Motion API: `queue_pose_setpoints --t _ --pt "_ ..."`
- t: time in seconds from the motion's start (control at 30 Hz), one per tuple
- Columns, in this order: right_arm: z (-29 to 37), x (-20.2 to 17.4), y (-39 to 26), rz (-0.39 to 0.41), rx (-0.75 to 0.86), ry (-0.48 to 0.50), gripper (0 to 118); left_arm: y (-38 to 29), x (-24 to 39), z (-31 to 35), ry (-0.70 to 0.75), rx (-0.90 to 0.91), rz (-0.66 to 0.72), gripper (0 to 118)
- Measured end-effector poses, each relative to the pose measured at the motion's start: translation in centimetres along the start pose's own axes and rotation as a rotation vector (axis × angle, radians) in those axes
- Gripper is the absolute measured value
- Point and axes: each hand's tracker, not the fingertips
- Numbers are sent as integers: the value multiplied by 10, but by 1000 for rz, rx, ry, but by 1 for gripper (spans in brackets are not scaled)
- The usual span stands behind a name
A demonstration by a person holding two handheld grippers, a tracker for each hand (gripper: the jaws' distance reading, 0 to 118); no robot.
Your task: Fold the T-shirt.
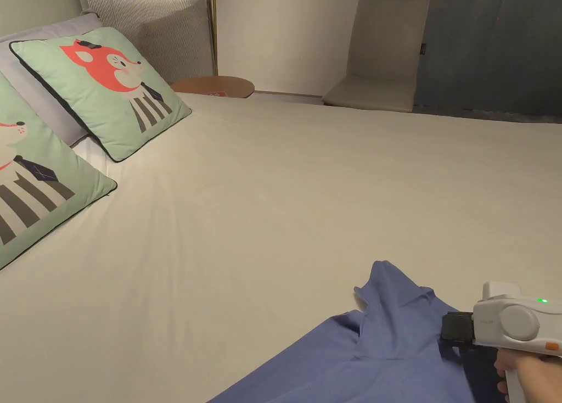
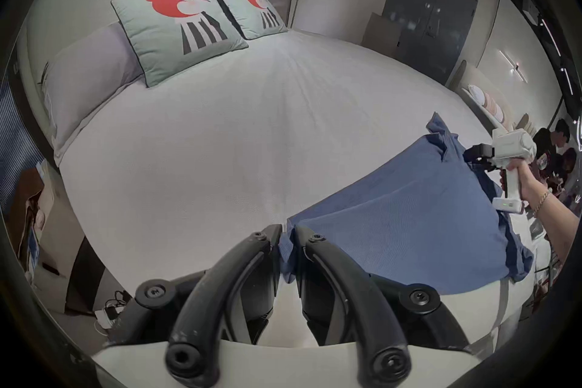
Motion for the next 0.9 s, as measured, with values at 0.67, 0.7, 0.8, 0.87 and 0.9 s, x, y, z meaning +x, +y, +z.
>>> queue_pose_setpoints --t 0.67,0.7,0.8,0.87,0.9 --pt "294 52 -93 -86 684 115 4 1 7 84 -120 181 32 4" --pt "311 53 -100 -93 718 113 4 3 12 91 -136 215 11 4" --pt "359 59 -120 -117 825 85 4 14 21 107 -183 279 -5 4" --pt "385 62 -127 -116 887 68 4 26 25 121 -229 333 17 4" --pt "402 65 -130 -119 923 57 4 34 27 129 -247 369 21 4"
